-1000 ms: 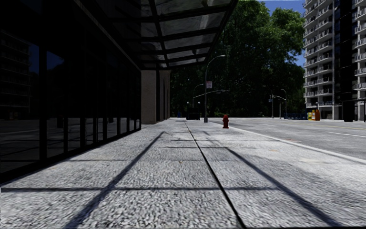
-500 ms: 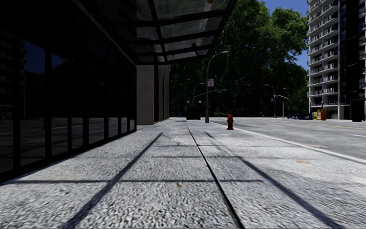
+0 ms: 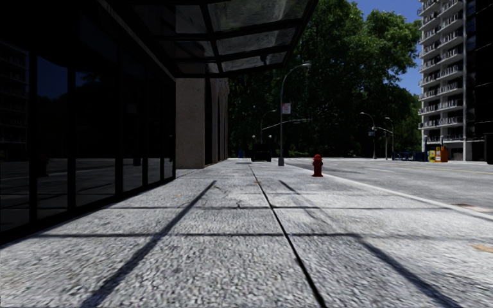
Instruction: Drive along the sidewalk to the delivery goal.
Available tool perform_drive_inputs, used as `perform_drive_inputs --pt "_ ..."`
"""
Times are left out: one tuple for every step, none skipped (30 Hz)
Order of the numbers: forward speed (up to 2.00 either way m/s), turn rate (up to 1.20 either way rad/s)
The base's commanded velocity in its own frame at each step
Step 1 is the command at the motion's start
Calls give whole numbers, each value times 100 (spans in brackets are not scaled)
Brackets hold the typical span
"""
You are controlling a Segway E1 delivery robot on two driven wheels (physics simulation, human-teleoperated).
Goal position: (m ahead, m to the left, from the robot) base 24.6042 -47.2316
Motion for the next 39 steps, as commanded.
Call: perform_drive_inputs --pt "200 32" --pt "200 8" --pt "200 0" --pt "200 0" --pt "200 0" --pt "200 0" --pt "200 0" --pt "200 0" --pt "200 0" --pt "200 0" --pt "200 0" --pt "200 0" --pt "200 0" --pt "200 0" --pt "200 0" --pt "200 0" --pt "200 0" --pt "200 4" --pt "200 32" --pt "200 67" --pt "200 75" --pt "200 74" --pt "200 49" --pt "200 7" --pt "200 0" --pt "200 0" --pt "200 0" --pt "200 0" --pt "200 0" --pt "200 0" --pt "200 0" --pt "200 0" --pt "200 0" --pt "200 0" --pt "200 0" --pt "200 0" --pt "200 0" --pt "200 0" --pt "200 0"
